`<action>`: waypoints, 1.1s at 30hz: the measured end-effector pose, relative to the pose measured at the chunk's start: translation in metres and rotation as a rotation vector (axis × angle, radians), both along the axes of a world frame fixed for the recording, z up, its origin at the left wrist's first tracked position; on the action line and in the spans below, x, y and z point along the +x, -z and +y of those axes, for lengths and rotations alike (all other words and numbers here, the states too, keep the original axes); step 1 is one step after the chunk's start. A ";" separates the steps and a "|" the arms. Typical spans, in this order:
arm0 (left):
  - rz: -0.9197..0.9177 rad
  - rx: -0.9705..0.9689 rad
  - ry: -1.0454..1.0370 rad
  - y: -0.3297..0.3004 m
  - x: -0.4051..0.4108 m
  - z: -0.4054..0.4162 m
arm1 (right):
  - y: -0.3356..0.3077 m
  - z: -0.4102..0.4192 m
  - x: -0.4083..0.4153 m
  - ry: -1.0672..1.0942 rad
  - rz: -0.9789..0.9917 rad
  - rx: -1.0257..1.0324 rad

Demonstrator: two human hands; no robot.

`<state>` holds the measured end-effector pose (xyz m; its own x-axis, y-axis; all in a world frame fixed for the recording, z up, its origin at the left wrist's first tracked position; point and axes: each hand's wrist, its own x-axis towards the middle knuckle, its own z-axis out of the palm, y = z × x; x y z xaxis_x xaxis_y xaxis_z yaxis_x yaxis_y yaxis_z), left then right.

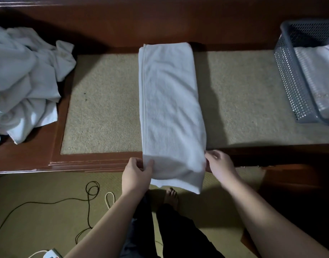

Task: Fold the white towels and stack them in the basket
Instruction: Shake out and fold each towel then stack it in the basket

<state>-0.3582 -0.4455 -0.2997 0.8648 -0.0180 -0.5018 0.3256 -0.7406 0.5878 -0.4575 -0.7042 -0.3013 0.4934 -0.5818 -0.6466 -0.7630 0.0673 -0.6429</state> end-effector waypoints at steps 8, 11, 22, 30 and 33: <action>0.092 -0.011 -0.107 -0.001 0.002 -0.020 | 0.009 0.020 -0.025 -0.064 0.007 0.059; 0.110 0.048 -0.028 -0.002 0.006 -0.020 | 0.012 0.026 -0.033 0.031 -0.001 0.062; 0.209 -0.101 -0.039 -0.001 0.004 -0.010 | 0.019 0.017 -0.059 -0.040 -0.100 0.313; 0.401 -0.187 0.078 -0.006 -0.003 0.008 | -0.003 0.022 -0.046 -0.039 -0.064 0.363; 0.539 -0.409 0.022 -0.010 -0.015 0.023 | -0.004 0.029 -0.051 0.010 -0.030 0.373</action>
<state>-0.3734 -0.4225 -0.2898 0.4931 -0.3129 -0.8118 0.6389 -0.5031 0.5820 -0.5090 -0.6754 -0.2975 0.5107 -0.3135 -0.8006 -0.7427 0.3083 -0.5945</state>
